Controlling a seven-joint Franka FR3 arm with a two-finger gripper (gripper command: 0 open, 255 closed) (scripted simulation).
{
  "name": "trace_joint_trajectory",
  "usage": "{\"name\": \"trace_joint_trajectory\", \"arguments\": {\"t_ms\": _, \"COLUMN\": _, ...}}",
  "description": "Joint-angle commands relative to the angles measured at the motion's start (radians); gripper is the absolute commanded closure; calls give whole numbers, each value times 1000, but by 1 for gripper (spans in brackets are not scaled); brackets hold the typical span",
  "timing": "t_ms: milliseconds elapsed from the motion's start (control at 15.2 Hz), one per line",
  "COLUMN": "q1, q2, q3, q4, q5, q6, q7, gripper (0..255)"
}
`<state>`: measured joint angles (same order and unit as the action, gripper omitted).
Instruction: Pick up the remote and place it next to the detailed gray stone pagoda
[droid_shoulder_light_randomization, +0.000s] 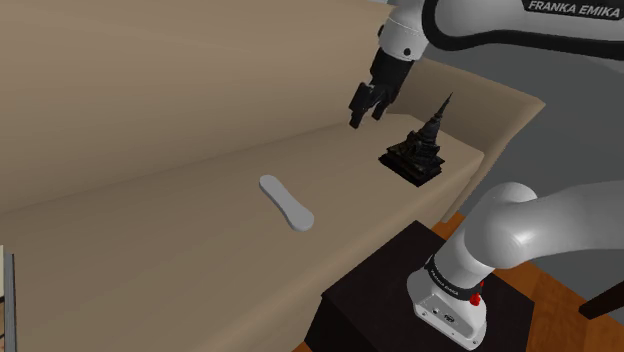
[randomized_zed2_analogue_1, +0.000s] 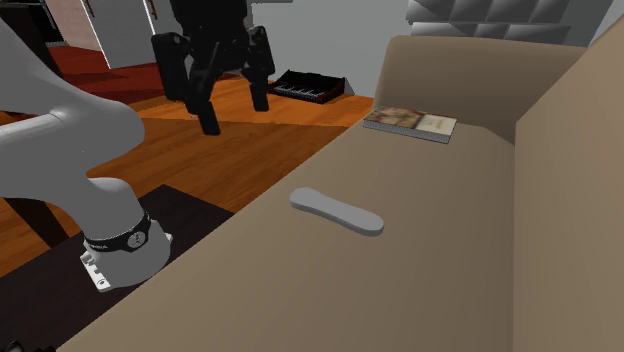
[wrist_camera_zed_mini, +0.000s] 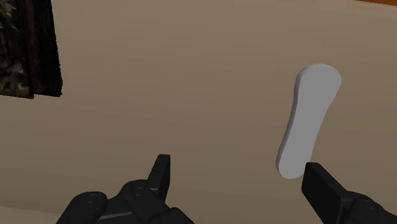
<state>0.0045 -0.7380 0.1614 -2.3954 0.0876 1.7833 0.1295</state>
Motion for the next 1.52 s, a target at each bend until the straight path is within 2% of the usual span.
{"name": "trace_joint_trajectory", "arguments": {"t_ms": 0, "q1": 6, "q2": 53, "q3": 32, "q4": -12, "q5": 13, "q6": 55, "q7": 28, "gripper": 0}}
{"name": "trace_joint_trajectory", "arguments": {"t_ms": 660, "q1": 26, "q2": 329, "q3": 186, "q4": -27, "q5": 40, "q6": 298, "q7": 176, "gripper": 0}}
{"name": "trace_joint_trajectory", "arguments": {"t_ms": 924, "q1": 26, "q2": 469, "q3": 245, "q4": 0, "q5": 17, "q6": 388, "q7": 248, "gripper": 0}}
{"name": "trace_joint_trajectory", "arguments": {"t_ms": 1188, "q1": 26, "q2": 622, "q3": 296, "q4": 46, "q5": -35, "q6": 467, "q7": 333, "gripper": 0}}
{"name": "trace_joint_trajectory", "arguments": {"t_ms": 1452, "q1": 25, "q2": 658, "q3": 300, "q4": 22, "q5": -54, "q6": 524, "q7": 347, "gripper": 0}}
